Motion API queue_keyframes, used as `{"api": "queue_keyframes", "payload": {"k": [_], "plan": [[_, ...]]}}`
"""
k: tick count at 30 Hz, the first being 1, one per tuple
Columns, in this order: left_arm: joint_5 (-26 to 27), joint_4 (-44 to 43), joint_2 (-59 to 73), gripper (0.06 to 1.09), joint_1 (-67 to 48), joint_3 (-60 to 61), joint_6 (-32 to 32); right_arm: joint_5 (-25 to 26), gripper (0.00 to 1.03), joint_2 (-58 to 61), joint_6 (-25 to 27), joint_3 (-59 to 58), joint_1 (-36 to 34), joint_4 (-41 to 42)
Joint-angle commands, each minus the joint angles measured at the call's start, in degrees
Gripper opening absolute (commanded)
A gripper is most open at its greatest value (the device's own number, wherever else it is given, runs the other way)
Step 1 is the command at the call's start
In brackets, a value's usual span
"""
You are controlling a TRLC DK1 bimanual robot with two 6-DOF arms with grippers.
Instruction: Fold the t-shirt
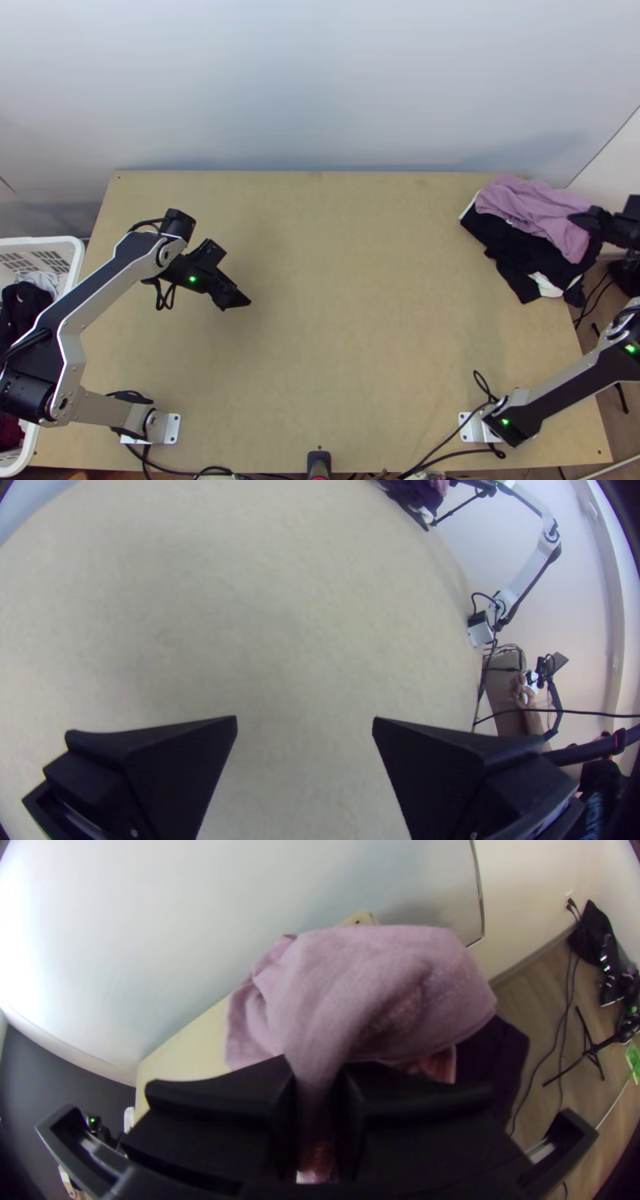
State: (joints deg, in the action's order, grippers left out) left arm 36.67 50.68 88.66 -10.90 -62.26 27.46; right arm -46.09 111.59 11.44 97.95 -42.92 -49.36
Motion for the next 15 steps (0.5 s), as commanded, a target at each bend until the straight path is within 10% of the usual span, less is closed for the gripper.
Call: {"api": "queue_keyframes", "payload": {"k": [1,8,13,15], "plan": [[0.07,-0.4,0.19,1.05,-1.76,0.38,-1.01,0.12,0.03,2.67,3.68,-0.13,-6.04,-0.21],[0.07,-1.19,0.55,1.05,-3.34,0.91,-1.62,0.47,0.04,5.83,6.66,-0.39,-8.68,-3.02],[-0.01,-1.19,0.55,1.05,-3.34,1.09,-1.89,3.63,0.9,8.47,10.44,1.01,-7.45,-13.13],[-0.01,-1.19,0.46,1.05,-3.34,0.91,-1.97,5.3,0.99,8.47,12.55,0.66,-7.18,-15.85]]}}
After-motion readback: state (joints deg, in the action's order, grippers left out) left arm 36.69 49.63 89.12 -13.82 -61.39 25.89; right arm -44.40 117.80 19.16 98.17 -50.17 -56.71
